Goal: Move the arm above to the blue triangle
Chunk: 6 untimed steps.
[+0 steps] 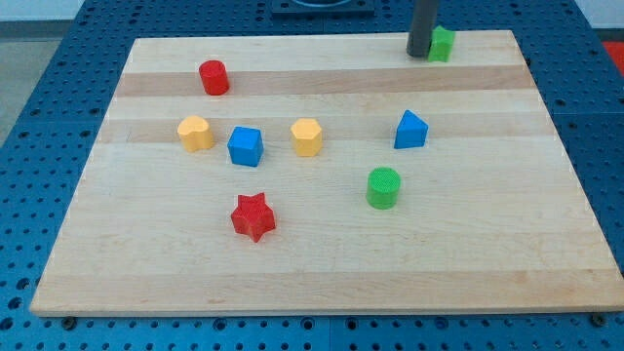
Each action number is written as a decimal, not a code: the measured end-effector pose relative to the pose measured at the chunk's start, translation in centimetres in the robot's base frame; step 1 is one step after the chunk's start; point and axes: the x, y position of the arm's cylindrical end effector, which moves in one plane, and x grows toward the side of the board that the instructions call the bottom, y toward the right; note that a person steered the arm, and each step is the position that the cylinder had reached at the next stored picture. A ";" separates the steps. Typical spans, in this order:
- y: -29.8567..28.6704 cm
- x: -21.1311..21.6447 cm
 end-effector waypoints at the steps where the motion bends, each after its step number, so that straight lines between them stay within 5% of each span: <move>1: 1.7 -0.8; 3: 0.7 -0.5; 6: -4.9 11.4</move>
